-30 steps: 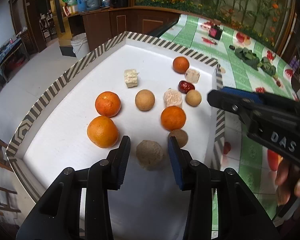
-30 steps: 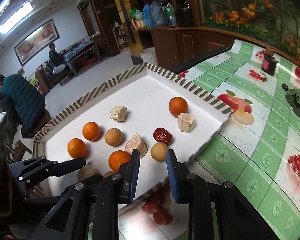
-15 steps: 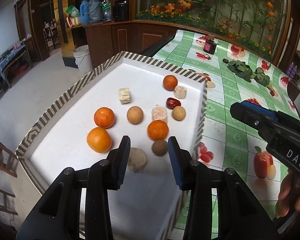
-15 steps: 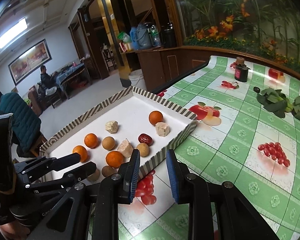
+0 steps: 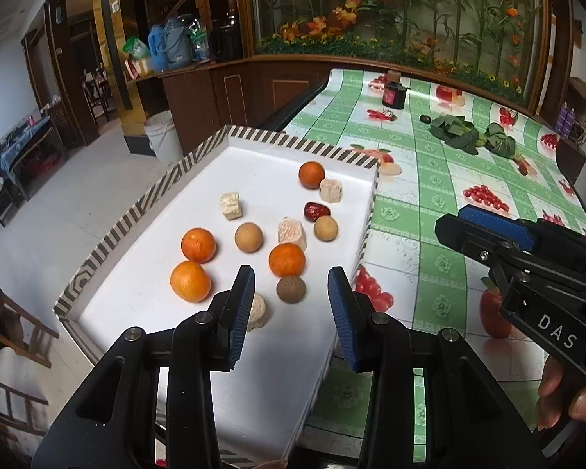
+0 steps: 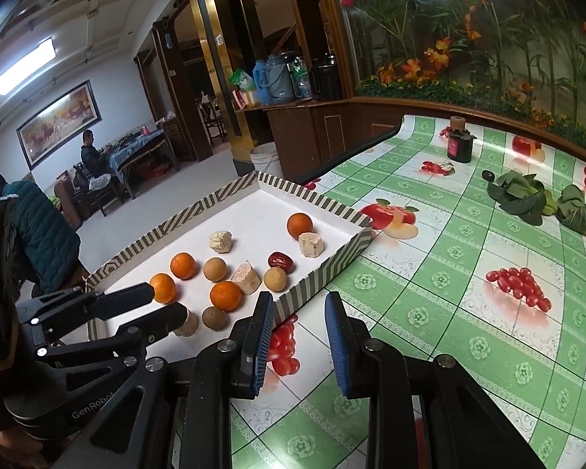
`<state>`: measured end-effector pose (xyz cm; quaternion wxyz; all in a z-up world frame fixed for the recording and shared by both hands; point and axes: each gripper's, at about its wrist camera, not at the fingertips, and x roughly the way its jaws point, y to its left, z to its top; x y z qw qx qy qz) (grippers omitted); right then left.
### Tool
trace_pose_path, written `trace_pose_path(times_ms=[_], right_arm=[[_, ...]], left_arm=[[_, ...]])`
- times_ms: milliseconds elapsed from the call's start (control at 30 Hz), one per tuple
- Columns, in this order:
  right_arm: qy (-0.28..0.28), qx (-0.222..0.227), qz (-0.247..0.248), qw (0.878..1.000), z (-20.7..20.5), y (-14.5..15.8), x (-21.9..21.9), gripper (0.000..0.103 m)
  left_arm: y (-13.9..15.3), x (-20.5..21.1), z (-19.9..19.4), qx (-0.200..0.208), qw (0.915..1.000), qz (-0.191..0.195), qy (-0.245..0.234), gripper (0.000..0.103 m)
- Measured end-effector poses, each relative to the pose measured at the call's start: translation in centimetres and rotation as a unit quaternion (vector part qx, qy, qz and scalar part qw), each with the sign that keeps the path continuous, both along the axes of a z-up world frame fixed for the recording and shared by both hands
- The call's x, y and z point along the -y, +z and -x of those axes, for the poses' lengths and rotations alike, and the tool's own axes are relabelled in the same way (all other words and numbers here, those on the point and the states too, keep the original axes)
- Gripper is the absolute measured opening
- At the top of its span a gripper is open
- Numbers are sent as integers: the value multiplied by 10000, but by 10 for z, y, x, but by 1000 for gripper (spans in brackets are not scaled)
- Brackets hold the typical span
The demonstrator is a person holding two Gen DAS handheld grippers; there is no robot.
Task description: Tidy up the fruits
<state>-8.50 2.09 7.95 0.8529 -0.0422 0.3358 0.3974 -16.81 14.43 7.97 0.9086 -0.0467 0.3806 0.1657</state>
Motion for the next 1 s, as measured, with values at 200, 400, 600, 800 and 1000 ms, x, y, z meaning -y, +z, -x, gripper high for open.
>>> trace_pose_path(times_ms=[200, 400, 600, 800, 1000], right_arm=[[-30, 15, -56, 10000, 2, 2, 7, 26], [-1, -26, -17, 10000, 5, -1, 7, 26], [61, -1, 7, 10000, 10, -1, 3, 26], [94, -34, 62, 9999, 11, -4, 0, 26], [93, -85, 64, 9999, 10, -5, -1, 26]], left_arm=[[2, 4, 1, 17, 9999, -138, 50, 39], [0, 4, 2, -18, 10000, -71, 46, 39], [-1, 6, 1, -10, 10000, -63, 14, 39], [-3, 7, 2, -22, 10000, -66, 26, 39], [-5, 5, 3, -5, 10000, -72, 64, 39]])
